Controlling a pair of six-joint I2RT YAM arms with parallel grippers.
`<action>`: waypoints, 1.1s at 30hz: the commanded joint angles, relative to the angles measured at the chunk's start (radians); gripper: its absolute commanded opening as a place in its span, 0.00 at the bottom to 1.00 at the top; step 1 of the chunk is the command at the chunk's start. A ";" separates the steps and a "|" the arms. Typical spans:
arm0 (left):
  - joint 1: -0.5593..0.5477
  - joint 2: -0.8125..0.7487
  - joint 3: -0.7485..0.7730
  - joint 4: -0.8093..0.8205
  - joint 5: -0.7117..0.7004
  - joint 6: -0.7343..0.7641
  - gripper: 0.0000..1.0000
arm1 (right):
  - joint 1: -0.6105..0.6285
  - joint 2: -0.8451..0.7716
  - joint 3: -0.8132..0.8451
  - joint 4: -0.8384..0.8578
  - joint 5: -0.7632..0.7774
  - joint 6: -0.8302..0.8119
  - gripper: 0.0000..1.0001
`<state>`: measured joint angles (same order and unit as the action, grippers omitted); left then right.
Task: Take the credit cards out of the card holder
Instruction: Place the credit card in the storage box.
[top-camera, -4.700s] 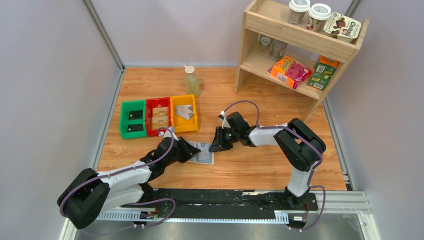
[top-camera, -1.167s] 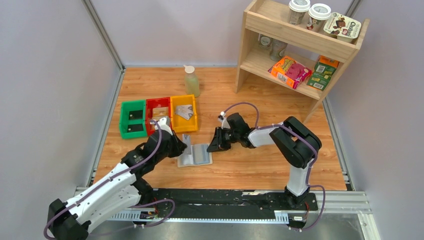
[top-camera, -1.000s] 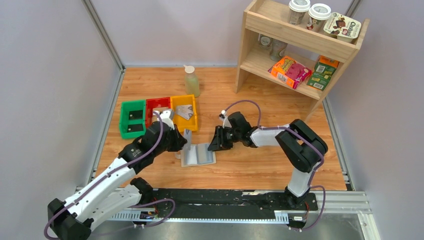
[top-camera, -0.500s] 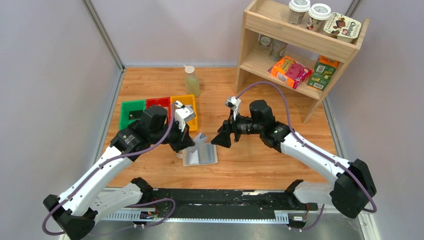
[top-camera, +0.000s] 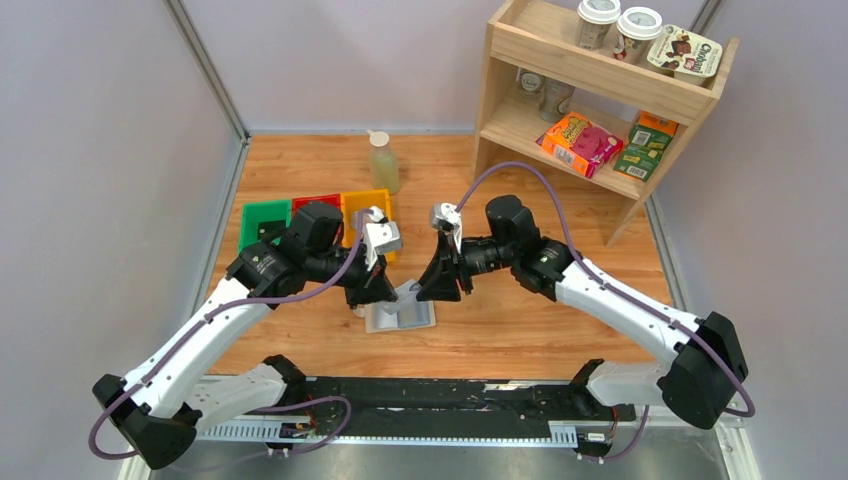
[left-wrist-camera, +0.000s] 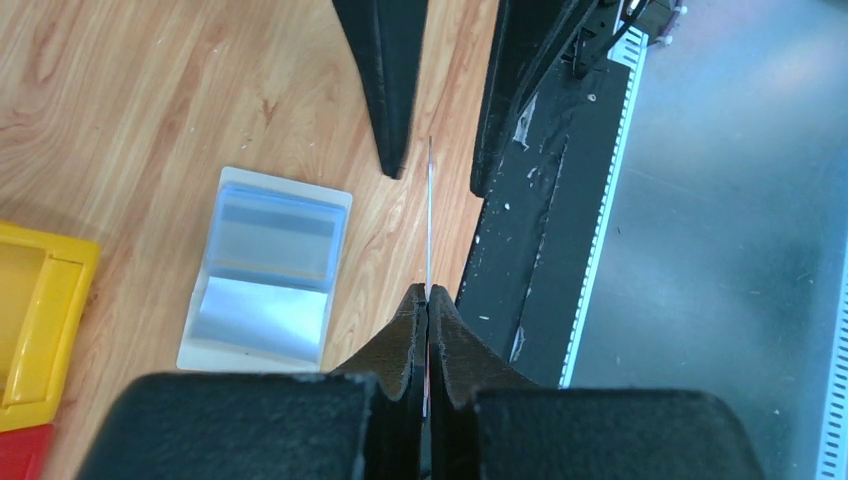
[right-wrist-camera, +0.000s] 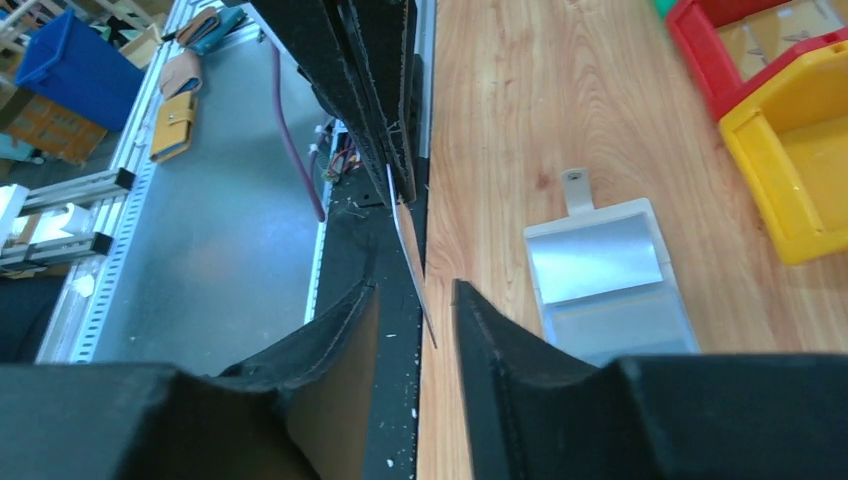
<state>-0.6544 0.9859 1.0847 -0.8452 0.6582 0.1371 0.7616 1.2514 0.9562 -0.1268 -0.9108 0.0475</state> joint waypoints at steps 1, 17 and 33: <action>0.002 -0.001 0.032 0.001 0.041 0.062 0.00 | 0.011 0.022 0.059 -0.014 -0.040 -0.041 0.28; 0.012 -0.214 -0.213 0.345 -1.022 -0.091 0.49 | 0.008 0.255 0.268 -0.152 0.340 0.127 0.00; 0.124 -0.369 -0.296 0.380 -1.421 -0.206 0.82 | -0.051 0.741 0.823 -0.416 0.677 0.410 0.00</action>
<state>-0.5739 0.6155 0.7898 -0.4824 -0.7052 -0.0387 0.7147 1.9007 1.6276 -0.4519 -0.3168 0.3824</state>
